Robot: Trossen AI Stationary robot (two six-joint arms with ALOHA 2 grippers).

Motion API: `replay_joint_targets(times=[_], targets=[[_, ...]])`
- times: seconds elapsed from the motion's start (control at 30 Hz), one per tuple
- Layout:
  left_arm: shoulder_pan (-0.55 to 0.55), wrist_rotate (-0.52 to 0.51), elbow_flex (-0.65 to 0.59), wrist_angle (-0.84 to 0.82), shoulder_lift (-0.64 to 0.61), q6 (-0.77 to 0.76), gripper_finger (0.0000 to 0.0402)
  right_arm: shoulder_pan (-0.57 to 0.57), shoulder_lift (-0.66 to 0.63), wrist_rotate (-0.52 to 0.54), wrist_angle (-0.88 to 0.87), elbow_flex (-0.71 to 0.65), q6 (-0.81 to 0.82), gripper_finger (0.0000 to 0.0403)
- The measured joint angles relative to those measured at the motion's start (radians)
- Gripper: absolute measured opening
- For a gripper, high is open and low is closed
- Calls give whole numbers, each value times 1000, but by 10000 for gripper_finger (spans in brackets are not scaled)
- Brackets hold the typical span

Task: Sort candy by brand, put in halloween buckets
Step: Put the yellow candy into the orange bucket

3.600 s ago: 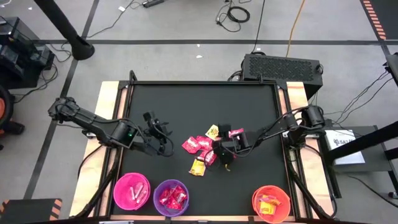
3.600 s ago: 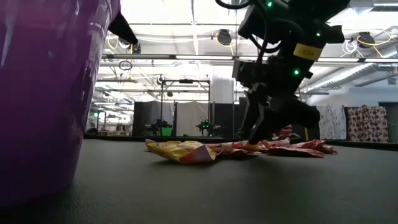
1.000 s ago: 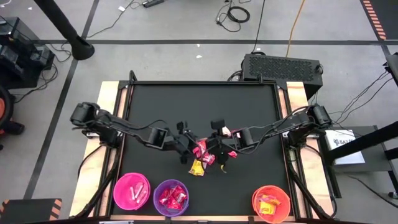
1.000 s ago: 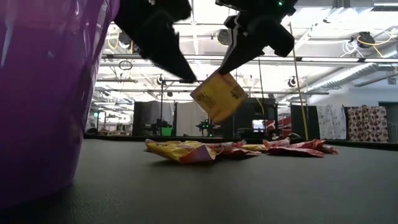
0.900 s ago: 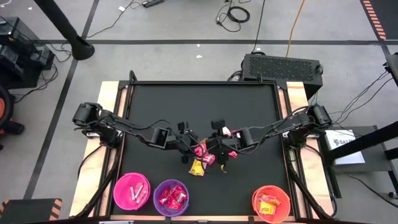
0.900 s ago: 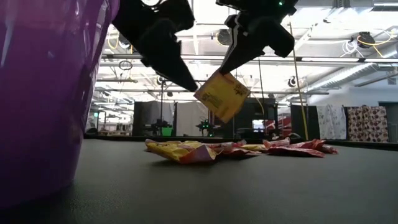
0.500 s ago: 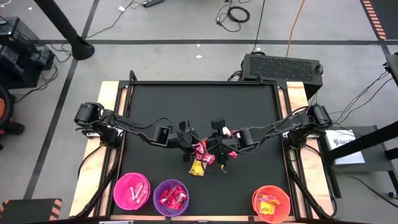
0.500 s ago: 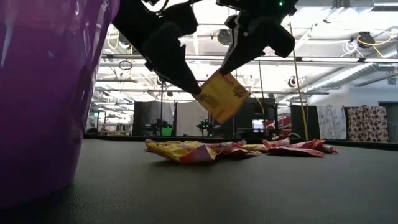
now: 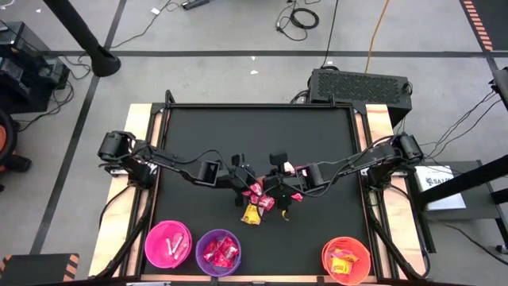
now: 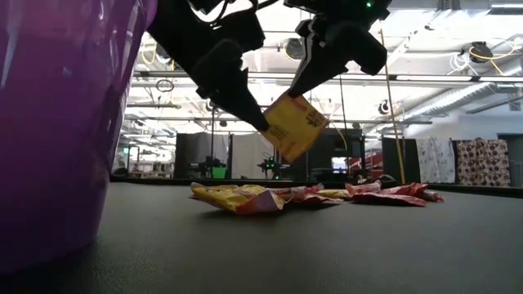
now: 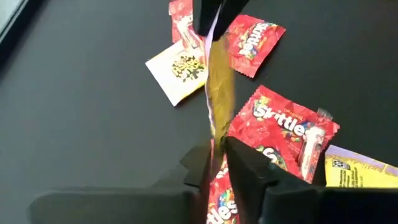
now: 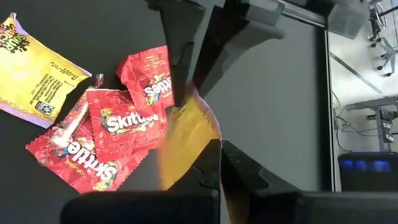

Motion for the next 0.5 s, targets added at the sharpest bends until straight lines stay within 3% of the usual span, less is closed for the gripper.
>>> replay_joint_targets(times=[0.13,0.33,0.5], targets=[[2,0,0,-4,0,8,7,0,0,-2,-1,0,0,0],[2,-21,0,-5,0,35,4,0,0,-3,-1,0,81,5],[-2,-99,0,-21,-10,86,3,10,-11,-5,-20,0,143,61]])
